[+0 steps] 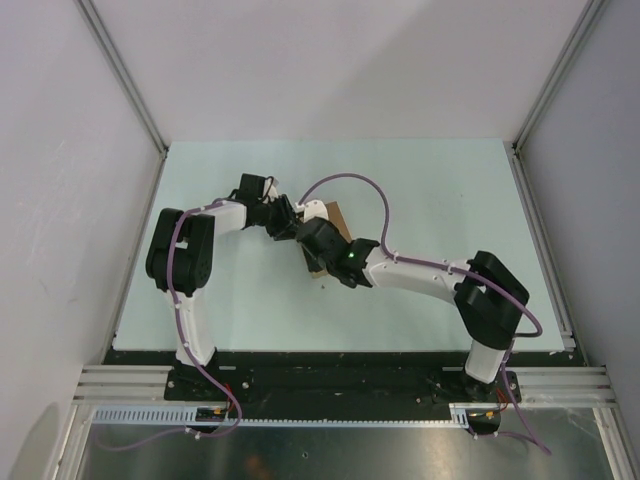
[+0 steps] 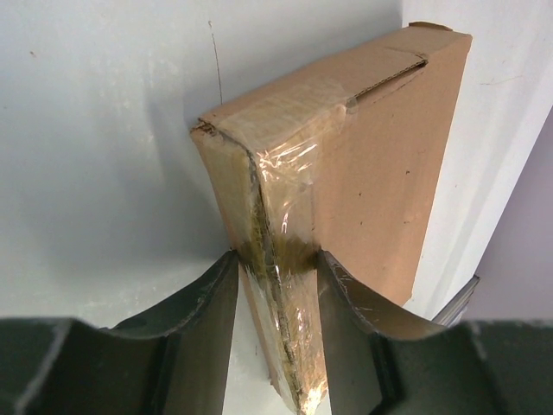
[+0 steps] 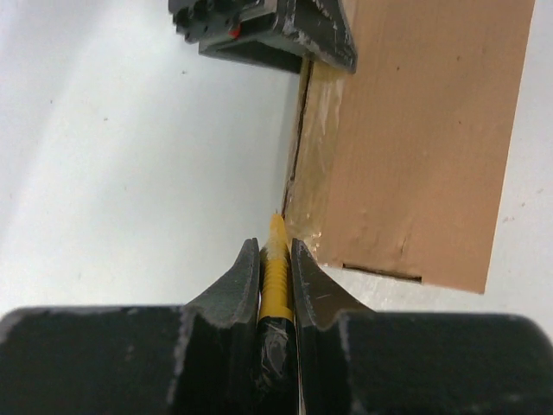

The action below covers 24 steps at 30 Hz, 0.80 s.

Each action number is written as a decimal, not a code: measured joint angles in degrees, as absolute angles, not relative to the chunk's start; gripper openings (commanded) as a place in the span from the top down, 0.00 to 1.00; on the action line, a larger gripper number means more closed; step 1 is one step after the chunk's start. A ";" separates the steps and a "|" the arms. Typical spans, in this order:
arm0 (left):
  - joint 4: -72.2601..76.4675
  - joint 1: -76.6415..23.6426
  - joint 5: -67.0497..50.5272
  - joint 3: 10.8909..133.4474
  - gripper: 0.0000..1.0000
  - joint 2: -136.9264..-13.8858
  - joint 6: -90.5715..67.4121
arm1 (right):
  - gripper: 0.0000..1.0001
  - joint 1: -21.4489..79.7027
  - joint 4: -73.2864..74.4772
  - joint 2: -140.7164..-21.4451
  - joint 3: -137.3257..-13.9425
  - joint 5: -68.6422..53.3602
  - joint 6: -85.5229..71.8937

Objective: Unpack the express box

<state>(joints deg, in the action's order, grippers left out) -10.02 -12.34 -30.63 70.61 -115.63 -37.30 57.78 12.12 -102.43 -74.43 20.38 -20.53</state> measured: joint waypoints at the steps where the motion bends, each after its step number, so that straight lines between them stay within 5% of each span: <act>1: -10.04 -12.34 -30.61 70.61 0.56 -115.63 -37.39 | 1.00 58.33 12.43 -101.73 -73.93 20.56 -20.53; 11: -10.04 -12.34 -30.68 70.65 0.56 -115.77 -37.54 | 1.00 61.80 16.03 -99.96 -69.23 21.17 -20.93; 24: -10.09 -12.23 -30.65 70.63 0.44 -115.77 -37.52 | 1.00 58.83 8.51 -94.17 -69.21 23.40 -17.50</act>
